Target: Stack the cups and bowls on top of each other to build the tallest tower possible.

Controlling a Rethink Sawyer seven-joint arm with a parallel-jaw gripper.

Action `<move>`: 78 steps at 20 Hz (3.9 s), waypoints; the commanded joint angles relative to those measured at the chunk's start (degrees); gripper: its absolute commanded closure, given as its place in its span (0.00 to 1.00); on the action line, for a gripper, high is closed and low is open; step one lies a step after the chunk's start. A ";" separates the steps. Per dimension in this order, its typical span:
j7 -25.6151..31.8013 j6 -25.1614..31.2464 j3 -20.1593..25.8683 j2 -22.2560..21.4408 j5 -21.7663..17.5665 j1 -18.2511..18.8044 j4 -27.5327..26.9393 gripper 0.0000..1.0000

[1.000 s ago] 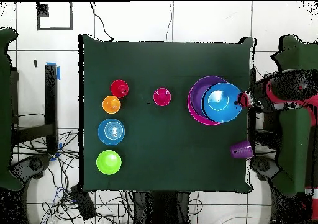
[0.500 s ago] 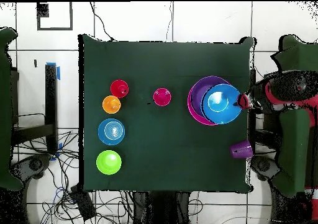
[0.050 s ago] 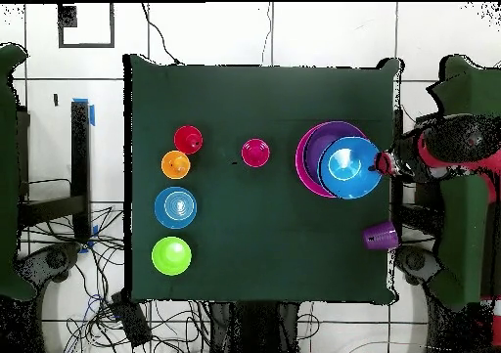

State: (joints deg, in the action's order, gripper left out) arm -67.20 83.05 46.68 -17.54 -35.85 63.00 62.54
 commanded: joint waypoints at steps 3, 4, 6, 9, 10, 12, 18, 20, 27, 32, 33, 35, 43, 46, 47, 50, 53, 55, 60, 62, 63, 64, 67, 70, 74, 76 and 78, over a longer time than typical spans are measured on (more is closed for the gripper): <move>11.61 2.83 -3.01 0.44 -1.07 -2.92 1.99 1.00; 11.51 2.87 -3.00 0.41 -0.99 -2.90 2.05 1.00; 11.35 2.68 -2.88 0.46 -0.80 -2.85 2.14 1.00; 10.90 2.11 -2.67 0.62 -0.42 -2.69 2.27 1.00; 10.78 2.17 -2.65 0.60 -0.36 -2.72 2.26 1.00; 10.51 2.22 -2.50 0.73 -0.12 -2.89 1.91 1.00; 10.72 1.42 -2.30 0.93 -0.06 -2.58 2.18 1.00; 10.69 0.98 -2.13 1.17 0.08 -2.50 2.23 1.00; 10.75 0.34 -1.88 1.55 0.18 -2.41 2.09 1.00; 12.00 -0.02 -2.08 1.76 -0.91 -2.46 1.63 1.00; 12.16 0.10 -2.14 1.72 -1.06 -2.46 1.62 1.00; 12.55 -0.08 -2.18 1.76 -1.36 -2.40 1.57 1.00; 11.90 0.35 -1.70 1.91 -0.40 -2.49 1.29 1.00; 11.92 0.34 -1.55 2.17 -0.37 -2.73 0.74 1.00; 12.01 0.38 -1.47 2.22 -0.32 -2.78 0.69 1.00; 12.17 -0.05 -1.37 2.07 -0.31 -2.53 1.24 1.00; 12.08 -0.14 -1.37 1.89 -0.28 -2.42 1.50 1.00; 12.02 -0.21 -1.39 1.83 -0.30 -2.37 1.61 1.00; 11.65 -0.20 -1.37 1.95 -0.05 -2.35 1.57 1.00; 11.35 0.09 -1.33 1.92 0.25 -2.34 1.67 1.00; 11.11 0.24 -1.35 1.91 0.41 -2.35 1.73 1.00; 11.09 0.10 -1.29 2.01 0.47 -2.33 1.77 1.00; 11.18 0.01 -1.15 2.28 0.61 -2.34 1.71 1.00; 11.13 -0.30 -0.92 2.54 0.89 -2.26 1.60 1.00; 11.34 -1.22 -0.63 2.78 1.07 -2.02 1.80 1.00; 11.25 -1.46 -0.41 2.74 1.42 -1.79 2.18 1.00; 11.11 -1.73 -0.31 2.90 1.62 -1.72 2.23 1.00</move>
State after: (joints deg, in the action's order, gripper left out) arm -67.20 83.04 46.64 -15.40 -35.28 63.11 62.92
